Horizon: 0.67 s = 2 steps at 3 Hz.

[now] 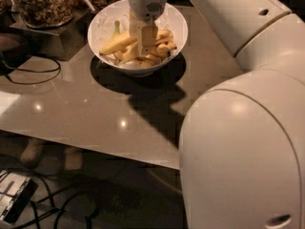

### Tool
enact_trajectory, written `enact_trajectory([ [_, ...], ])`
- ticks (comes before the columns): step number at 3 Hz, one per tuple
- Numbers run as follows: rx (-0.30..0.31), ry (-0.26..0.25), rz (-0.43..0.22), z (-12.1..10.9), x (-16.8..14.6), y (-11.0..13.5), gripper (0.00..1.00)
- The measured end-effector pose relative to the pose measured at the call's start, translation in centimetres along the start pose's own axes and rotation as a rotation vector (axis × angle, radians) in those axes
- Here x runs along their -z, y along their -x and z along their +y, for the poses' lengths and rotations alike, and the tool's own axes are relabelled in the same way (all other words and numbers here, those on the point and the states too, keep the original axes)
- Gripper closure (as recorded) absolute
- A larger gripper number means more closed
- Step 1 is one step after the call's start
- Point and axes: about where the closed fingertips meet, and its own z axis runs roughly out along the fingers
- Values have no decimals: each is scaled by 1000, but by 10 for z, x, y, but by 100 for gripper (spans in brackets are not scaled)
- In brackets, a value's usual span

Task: Pick banana from white bowl

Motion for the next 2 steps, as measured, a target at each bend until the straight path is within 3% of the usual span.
enact_trajectory([
  [2,29,19,20,-1,-9,-3,48],
])
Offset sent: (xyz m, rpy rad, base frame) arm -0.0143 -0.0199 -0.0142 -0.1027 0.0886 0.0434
